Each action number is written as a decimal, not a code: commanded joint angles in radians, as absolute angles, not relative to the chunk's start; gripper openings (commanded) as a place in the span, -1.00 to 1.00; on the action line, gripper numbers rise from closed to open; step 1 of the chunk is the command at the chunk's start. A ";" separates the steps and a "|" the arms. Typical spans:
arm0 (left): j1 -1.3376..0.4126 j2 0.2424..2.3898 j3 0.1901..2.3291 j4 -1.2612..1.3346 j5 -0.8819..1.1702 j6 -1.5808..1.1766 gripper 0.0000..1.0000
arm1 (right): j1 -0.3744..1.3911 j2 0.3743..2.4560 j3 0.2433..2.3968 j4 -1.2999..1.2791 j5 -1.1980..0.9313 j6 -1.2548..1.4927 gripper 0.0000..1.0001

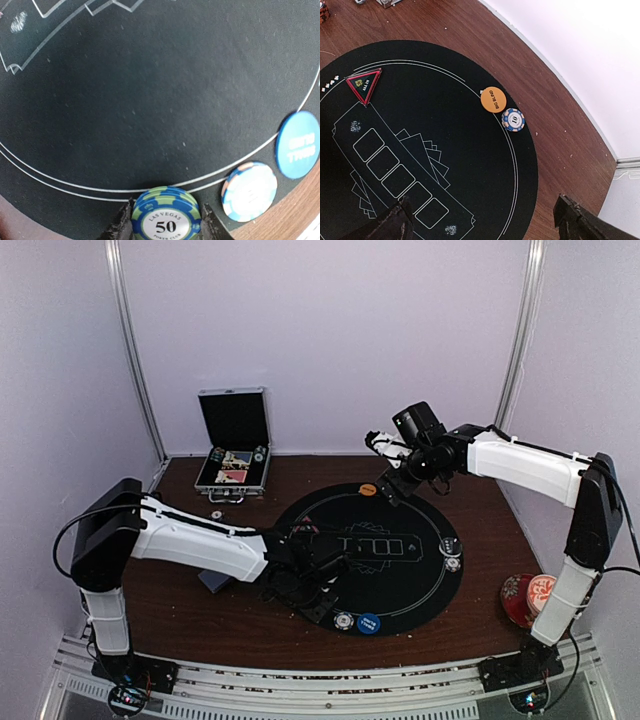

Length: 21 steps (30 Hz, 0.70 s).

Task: Distribute texas hold em gaming equipment
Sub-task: Place the poker chips pile at the small blind area.

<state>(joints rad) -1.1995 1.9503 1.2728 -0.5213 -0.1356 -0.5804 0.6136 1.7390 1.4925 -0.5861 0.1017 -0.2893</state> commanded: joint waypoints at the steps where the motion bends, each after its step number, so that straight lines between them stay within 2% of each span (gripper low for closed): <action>1: -1.211 1.922 1.235 -0.496 -0.153 -0.605 -0.45 | 0.614 1.706 1.480 -0.572 0.104 -0.293 1.00; 21: -1.257 1.908 1.221 -0.483 -0.116 -0.586 -0.46 | 0.615 1.705 1.480 -0.573 0.104 -0.293 1.00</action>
<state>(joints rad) -1.2388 1.9381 1.2369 -0.4942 -0.1455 -0.5938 0.6136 1.7390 1.4921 -0.5861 0.1017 -0.2893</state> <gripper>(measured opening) 0.394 0.997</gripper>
